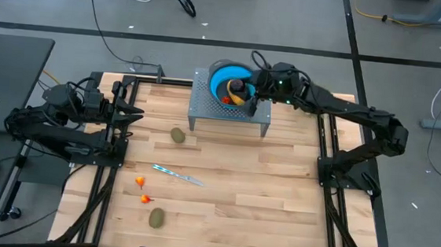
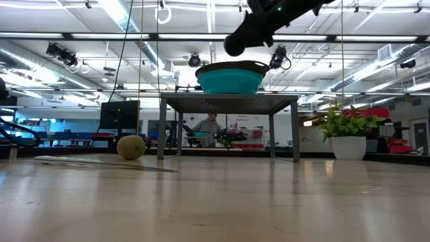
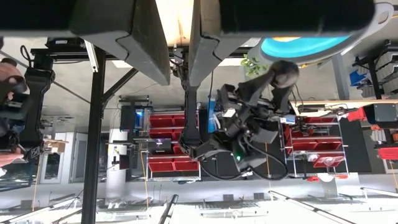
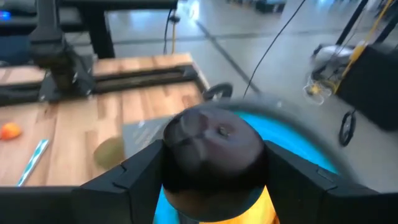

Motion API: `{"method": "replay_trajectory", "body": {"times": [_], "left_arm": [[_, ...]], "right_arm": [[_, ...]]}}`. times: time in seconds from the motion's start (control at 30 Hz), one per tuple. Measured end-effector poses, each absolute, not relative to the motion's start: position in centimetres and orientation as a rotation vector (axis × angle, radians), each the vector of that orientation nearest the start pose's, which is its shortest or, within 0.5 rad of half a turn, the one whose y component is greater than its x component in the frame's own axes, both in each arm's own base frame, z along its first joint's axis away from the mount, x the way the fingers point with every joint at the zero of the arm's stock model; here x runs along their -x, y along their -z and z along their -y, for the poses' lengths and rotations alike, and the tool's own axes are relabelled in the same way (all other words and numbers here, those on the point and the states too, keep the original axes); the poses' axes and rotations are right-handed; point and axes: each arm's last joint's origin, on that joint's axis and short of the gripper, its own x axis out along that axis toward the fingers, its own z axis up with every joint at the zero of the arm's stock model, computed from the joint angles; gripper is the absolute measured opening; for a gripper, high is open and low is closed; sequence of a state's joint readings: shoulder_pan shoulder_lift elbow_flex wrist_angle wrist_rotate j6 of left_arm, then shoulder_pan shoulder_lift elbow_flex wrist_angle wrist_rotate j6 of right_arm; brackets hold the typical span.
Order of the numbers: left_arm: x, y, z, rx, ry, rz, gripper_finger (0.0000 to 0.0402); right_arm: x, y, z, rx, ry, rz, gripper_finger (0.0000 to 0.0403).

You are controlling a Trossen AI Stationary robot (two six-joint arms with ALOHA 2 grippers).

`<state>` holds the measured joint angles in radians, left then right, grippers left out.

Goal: Pick & Place Fruit
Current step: Put the plum into the blue bin

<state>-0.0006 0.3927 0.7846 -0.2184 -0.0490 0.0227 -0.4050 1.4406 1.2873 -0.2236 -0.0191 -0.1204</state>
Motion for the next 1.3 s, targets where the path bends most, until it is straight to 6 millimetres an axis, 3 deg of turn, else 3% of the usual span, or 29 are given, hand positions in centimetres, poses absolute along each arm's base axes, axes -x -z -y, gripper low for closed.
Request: {"method": "replay_trajectory", "body": {"times": [0.23, 0.57, 1.13, 1.3], "left_arm": [[-7.5, -37.0, -0.1, -0.018, -0.051, 0.173, 0.0068], [-7.5, -37.0, -0.1, -0.018, -0.050, 0.173, 0.0068], [-7.5, -37.0, -0.1, -0.018, -0.051, 0.173, 0.0067], [-7.5, -37.0, -0.1, -0.018, -0.050, 0.173, 0.0068]], "right_arm": [[-30.2, -36.3, 14.0, 0.083, 0.396, -0.263, 0.0248], [-30.3, -36.5, 14.8, 0.089, 0.413, -0.215, 0.0248], [-34.4, -31.6, 16.7, -0.007, 0.368, -0.240, 0.0248], [-34.5, -31.5, 16.8, 0.004, 0.366, -0.241, 0.0251]]}}
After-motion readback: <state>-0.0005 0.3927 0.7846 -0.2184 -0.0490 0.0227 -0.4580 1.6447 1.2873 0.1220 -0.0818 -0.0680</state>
